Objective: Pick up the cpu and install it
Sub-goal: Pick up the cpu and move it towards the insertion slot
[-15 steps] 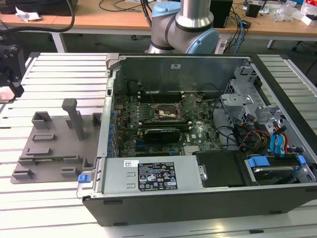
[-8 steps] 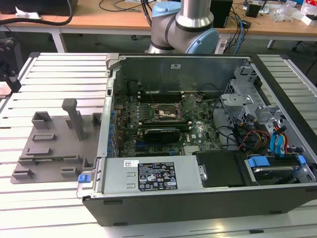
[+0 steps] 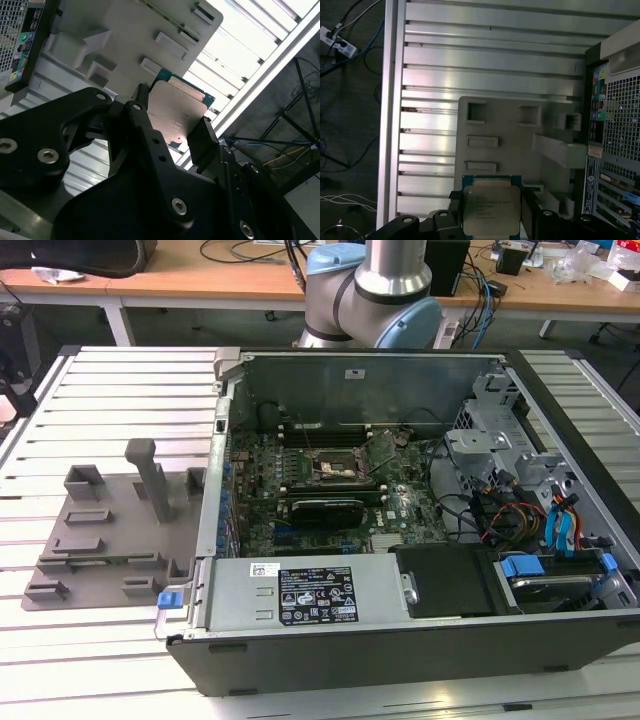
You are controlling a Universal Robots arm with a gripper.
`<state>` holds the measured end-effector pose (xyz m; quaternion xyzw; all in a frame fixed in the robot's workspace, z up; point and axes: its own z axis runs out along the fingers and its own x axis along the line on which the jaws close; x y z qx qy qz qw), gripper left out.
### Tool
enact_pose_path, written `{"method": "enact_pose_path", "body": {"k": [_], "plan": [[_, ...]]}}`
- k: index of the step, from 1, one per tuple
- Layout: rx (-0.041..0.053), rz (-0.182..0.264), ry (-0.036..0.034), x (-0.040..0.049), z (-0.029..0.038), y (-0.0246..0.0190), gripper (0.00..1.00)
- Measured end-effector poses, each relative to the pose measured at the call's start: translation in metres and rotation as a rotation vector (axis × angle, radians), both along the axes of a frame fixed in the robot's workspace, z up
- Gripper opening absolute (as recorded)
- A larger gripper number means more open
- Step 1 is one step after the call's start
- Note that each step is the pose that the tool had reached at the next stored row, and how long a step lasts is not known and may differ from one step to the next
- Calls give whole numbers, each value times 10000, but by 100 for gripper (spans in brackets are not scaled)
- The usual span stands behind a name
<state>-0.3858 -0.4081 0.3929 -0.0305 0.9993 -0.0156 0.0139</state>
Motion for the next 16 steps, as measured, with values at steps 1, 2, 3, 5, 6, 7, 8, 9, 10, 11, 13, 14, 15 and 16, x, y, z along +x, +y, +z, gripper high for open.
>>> {"method": "enact_pose_path", "body": {"k": [1, 2, 3, 5, 6, 7, 8, 9, 10, 11, 13, 14, 15, 16], "plan": [[0, 0, 1, 0, 21, 0, 55], [-1, 0, 1, 0, 68, 1, 55], [0, 0, 0, 0, 108, 2, 55], [1, 0, -2, 0, 114, 2, 55], [1, 0, -1, 0, 116, 3, 55], [0, 0, -1, 0, 117, 3, 55], [0, 0, 0, 0, 118, 2, 55], [0, 0, 0, 0, 119, 3, 55], [0, 0, 1, 0, 120, 2, 55], [-2, -1, 2, 14, 121, 6, 55], [0, 0, 2, 68, 120, 17, 55], [0, 0, 0, 146, 118, 27, 55], [-1, 1, 2, 231, 116, 32, 55], [0, 0, 4, 277, 113, 34, 55]]}}
